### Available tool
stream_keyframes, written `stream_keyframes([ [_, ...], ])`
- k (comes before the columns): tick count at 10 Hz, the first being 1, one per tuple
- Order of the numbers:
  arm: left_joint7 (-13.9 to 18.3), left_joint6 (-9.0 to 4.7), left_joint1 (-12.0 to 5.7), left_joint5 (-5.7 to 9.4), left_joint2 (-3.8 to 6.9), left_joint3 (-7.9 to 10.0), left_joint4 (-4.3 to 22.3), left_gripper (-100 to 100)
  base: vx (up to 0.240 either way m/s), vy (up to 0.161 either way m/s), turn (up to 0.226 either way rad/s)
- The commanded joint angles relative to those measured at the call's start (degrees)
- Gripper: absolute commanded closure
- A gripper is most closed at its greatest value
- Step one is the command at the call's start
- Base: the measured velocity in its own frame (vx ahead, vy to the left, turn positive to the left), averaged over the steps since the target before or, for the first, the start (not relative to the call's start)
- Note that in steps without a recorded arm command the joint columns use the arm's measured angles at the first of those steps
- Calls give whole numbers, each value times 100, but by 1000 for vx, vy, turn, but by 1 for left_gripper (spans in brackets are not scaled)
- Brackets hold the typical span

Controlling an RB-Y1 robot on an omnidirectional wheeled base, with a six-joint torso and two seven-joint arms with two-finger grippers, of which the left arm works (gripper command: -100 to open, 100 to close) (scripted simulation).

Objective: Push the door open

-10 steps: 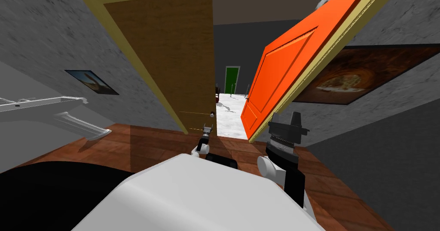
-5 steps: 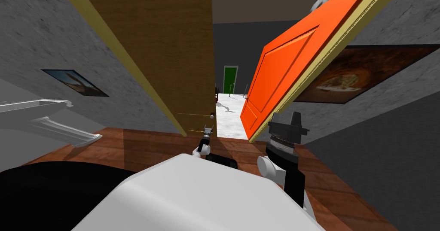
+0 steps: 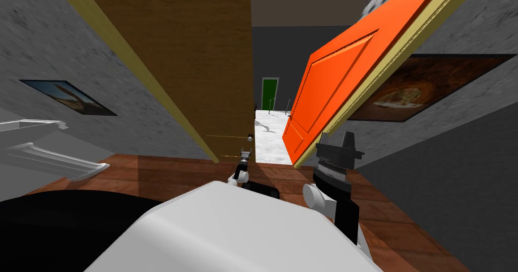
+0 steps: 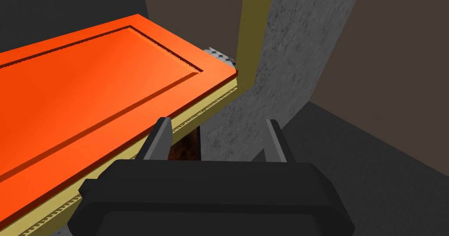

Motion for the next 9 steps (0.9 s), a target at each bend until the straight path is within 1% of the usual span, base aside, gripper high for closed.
stream_keyframes([
  [1,15,-10,-2,9,138,11,14,-100,121,37,-28],
  [3,34,-21,-5,20,227,24,32,-100,185,33,-25],
  [4,44,-28,-7,27,251,32,42,-100,173,4,-22],
  [6,65,-41,-10,39,249,47,61,-100,206,23,-29],
  [7,74,-46,-12,45,223,53,70,-100,221,18,-24],
  [8,86,-54,-13,52,167,62,81,-100,208,31,-19],
  [9,79,-47,-10,48,200,57,69,-100,92,17,-5],
])
